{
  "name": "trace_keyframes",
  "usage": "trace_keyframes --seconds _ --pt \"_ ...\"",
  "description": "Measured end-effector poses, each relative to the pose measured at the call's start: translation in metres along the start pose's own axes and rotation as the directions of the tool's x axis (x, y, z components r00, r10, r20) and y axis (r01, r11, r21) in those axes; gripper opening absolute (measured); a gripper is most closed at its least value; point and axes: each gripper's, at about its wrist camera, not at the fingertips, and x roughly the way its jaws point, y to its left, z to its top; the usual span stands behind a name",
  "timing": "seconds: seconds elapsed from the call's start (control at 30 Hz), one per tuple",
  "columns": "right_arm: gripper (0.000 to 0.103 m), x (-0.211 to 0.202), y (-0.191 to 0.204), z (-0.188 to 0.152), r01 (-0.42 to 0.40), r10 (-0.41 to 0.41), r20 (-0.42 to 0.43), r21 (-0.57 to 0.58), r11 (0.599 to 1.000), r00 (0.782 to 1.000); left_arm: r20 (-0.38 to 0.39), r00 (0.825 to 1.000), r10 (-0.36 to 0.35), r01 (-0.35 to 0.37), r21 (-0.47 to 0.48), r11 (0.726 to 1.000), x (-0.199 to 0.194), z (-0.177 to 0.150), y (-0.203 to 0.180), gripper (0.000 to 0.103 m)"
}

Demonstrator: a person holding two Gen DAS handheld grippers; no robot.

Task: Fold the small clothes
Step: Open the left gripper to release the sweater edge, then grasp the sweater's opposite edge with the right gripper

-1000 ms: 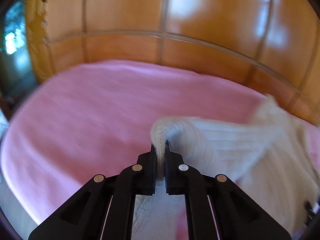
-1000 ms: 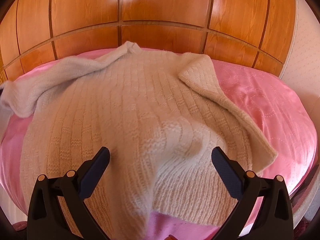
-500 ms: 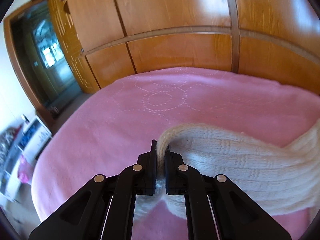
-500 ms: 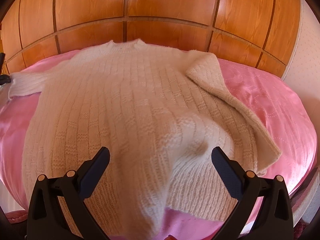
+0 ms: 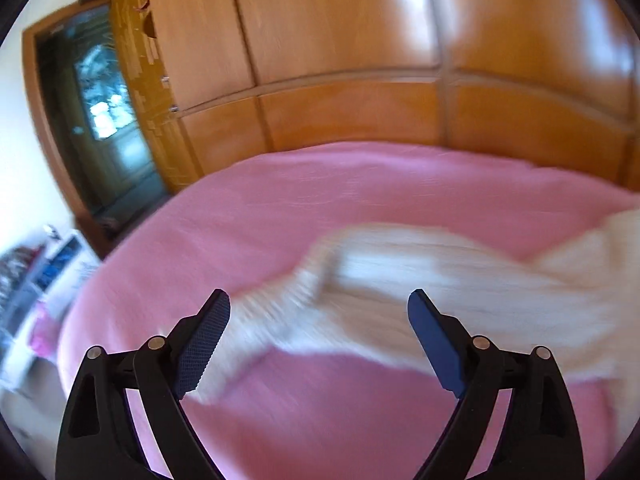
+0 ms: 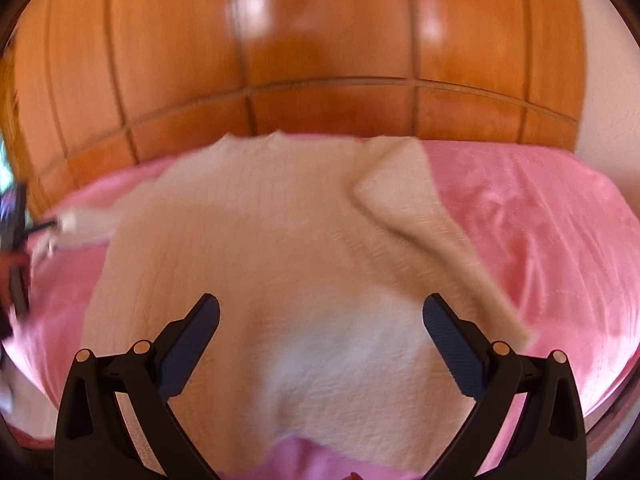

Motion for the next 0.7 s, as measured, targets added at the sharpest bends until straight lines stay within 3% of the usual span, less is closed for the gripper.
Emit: trace_keyframes --seconds 0.07,0.1,0.17,0.23,0.27,0.3,0.33,0.4,0.5,0.63,0.7 --pt "0.101 -0.003 -0.031 0.005 0.025 -0.024 -0.016 0.078 0.997 1.0 0.0 0.995 -0.099 0.099 0.003 0.995 -0.02 -0.011 -0.012 0.089" --pt "0.101 -0.004 -0.047 0.007 0.041 -0.039 -0.024 0.124 0.991 0.999 -0.001 0.983 -0.183 0.183 0.011 0.983 -0.038 -0.023 -0.024 0.089" --pt "0.101 -0.01 -0.082 0.007 0.019 -0.017 -0.011 0.247 0.969 1.0 -0.008 0.959 -0.284 0.284 0.024 0.958 -0.061 -0.037 -0.043 0.089" --pt "0.101 -0.012 -0.119 0.008 -0.018 0.019 0.001 0.379 0.925 1.0 -0.049 0.896 -0.442 0.444 0.026 0.896 -0.087 -0.059 -0.069 0.089" --pt "0.101 -0.012 -0.119 0.008 -0.018 0.019 0.001 0.379 0.925 1.0 -0.061 0.875 -0.48 0.482 0.019 0.876 -0.094 -0.065 -0.078 0.089" --pt "0.098 -0.008 -0.139 0.009 0.0 0.013 -0.028 0.438 0.899 1.0 -0.083 0.829 -0.552 0.554 0.002 0.832 -0.104 -0.076 -0.09 0.089" --pt "0.094 -0.003 -0.153 0.009 0.018 0.01 -0.055 0.478 0.878 0.998 -0.096 0.794 -0.6 0.602 -0.01 0.799 -0.11 -0.083 -0.099 0.089" --pt "0.076 0.006 -0.172 0.01 -0.001 0.047 -0.074 0.519 0.855 0.996 -0.115 0.738 -0.665 0.668 -0.02 0.744 -0.12 -0.097 -0.117 0.089" --pt "0.064 0.024 -0.177 0.012 -0.02 0.098 -0.127 0.509 0.86 0.987 -0.153 0.724 -0.673 0.678 -0.02 0.735 -0.122 -0.116 -0.14 0.089" --pt "0.048 0.047 -0.163 0.017 -0.043 0.126 -0.175 0.415 0.909 0.976 -0.163 0.757 -0.632 0.647 0.063 0.759 -0.122 -0.135 -0.153 0.089" --pt "0.032 0.059 -0.156 0.018 -0.043 0.129 -0.209 0.372 0.927 0.969 -0.154 0.782 -0.604 0.623 0.153 0.767 -0.13 -0.142 -0.161 0.091"
